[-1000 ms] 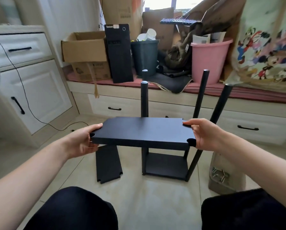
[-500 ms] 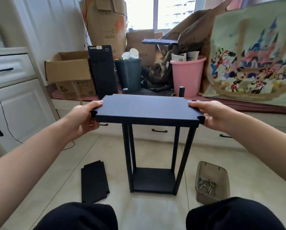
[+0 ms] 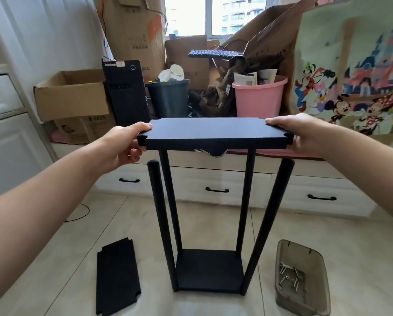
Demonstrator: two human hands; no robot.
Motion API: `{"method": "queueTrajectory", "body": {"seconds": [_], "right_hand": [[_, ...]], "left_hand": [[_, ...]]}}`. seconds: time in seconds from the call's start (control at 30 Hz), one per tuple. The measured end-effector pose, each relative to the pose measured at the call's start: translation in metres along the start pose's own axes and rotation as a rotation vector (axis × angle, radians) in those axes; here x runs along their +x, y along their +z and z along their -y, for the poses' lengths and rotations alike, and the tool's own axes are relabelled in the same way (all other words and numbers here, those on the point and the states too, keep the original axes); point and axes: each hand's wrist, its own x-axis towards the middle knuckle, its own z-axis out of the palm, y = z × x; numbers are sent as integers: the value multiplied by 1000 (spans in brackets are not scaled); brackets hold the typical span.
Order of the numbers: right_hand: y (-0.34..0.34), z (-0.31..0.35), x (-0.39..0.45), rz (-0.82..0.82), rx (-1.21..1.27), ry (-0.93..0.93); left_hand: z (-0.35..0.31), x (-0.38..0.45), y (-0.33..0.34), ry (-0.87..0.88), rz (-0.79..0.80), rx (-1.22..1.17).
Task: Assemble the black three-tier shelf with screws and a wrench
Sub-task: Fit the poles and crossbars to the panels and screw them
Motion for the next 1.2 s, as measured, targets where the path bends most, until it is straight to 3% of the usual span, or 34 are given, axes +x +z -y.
{"method": "queueTrajectory", "body": {"seconds": [0.17, 0.33, 0.73, 1.2], "right_hand": [[4, -3, 28, -32, -46, 27], [4, -25, 48, 41, -32, 89], [2, -47, 76, 1, -209, 39], [2, -54, 96, 37, -73, 40]], "left_hand": [[9, 24, -2, -30, 79, -4], [18, 32, -3, -72, 134, -2], [47, 32, 17, -135, 40, -63], [56, 39, 27, -86, -53, -87]]}}
